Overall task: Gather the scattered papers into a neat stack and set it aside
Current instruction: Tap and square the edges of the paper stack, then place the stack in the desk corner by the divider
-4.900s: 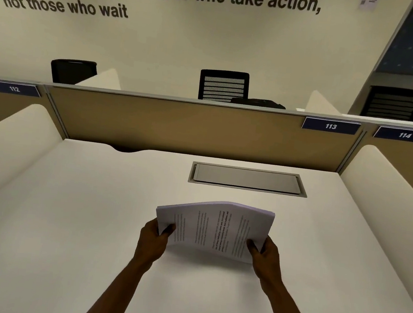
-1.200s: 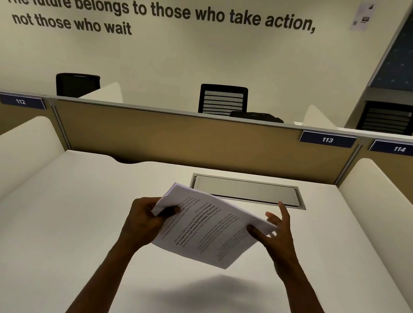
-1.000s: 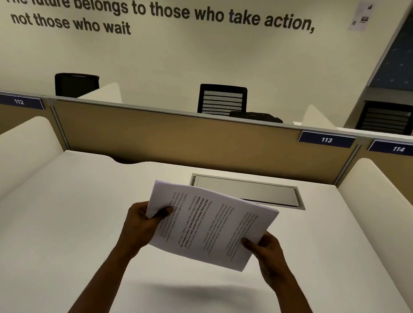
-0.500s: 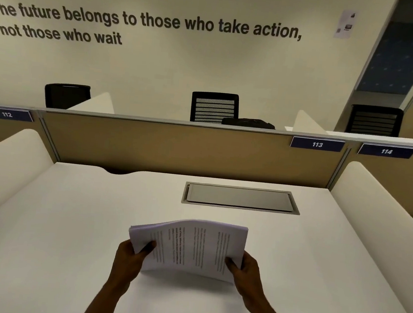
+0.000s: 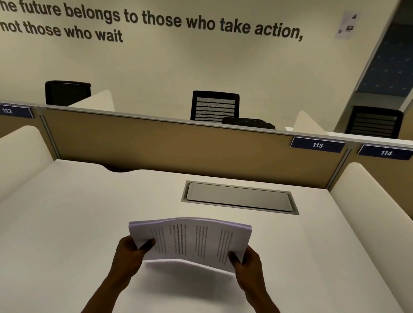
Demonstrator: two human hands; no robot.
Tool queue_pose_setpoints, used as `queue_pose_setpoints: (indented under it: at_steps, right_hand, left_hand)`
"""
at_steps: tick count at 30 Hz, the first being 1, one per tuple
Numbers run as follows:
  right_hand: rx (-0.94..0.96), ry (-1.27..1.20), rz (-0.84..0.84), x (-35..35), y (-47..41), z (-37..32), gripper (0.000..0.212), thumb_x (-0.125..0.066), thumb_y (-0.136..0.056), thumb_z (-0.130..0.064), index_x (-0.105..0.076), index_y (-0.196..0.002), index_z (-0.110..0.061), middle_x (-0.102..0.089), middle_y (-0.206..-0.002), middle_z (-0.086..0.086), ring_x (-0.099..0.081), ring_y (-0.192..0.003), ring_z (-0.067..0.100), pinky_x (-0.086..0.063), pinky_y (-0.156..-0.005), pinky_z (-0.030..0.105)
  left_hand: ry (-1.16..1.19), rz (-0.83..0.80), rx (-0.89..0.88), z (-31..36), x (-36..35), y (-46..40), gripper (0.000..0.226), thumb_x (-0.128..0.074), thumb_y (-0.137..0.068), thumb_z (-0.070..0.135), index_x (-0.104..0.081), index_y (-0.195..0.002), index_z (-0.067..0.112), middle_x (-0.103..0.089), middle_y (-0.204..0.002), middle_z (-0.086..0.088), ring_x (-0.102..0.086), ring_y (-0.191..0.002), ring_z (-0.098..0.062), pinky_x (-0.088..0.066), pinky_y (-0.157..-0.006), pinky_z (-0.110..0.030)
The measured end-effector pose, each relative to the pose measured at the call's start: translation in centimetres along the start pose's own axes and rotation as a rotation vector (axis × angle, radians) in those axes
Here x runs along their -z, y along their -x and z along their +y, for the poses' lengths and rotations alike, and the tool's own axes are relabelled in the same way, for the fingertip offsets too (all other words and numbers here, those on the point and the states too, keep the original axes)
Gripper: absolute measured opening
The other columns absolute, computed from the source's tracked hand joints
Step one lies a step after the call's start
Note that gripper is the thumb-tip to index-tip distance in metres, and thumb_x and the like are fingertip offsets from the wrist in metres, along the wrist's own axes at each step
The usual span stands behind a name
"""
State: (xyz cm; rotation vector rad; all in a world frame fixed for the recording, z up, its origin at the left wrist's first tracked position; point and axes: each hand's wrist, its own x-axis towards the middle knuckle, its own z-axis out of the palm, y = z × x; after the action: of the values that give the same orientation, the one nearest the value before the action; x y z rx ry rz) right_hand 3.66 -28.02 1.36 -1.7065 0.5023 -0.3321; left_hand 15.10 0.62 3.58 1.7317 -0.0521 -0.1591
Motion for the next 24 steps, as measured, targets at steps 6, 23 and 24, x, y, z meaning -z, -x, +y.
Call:
queue_pose_setpoints:
  at_steps: [6,23,24]
  right_hand:
    - [-0.021,0.054,0.01,-0.2,0.5,0.6,0.03,-0.061,-0.091,-0.007,-0.06,-0.113,-0.028,-0.071,-0.107,-0.002,-0.066,-0.1,0.02,-0.056,-0.092,0.039]
    - [-0.081,-0.273,0.103,-0.6,-1.4,-7.7,0.085,-0.078,-0.062,-0.064,-0.045,-0.134,-0.031,-0.063,-0.122,0.004,-0.063,-0.109,0.022,-0.052,-0.09,0.041]
    - [-0.129,-0.329,0.028,-1.5,-0.8,-7.4,0.094,-0.078,-0.055,-0.07,-0.045,-0.134,-0.031,-0.066,-0.12,0.005,-0.065,-0.107,0.024,-0.051,-0.093,0.044]
  left_hand:
    - [-0.037,-0.01,0.069,-1.4,0.0,0.2,0.024,-0.071,-0.088,0.013,-0.07,-0.111,0.007,-0.076,-0.1,-0.01,-0.069,-0.096,-0.031,-0.057,-0.077,-0.037]
    - [0.51,0.061,0.225,2.8,0.2,1.9,0.017,-0.062,-0.091,0.002,-0.065,-0.108,0.001,-0.072,-0.101,-0.018,-0.066,-0.089,-0.033,-0.054,-0.07,-0.039]
    - [0.553,0.063,0.24,2.9,-0.2,2.0,0.019,-0.062,-0.091,0.002,-0.064,-0.11,0.003,-0.071,-0.103,-0.016,-0.065,-0.092,-0.034,-0.054,-0.072,-0.04]
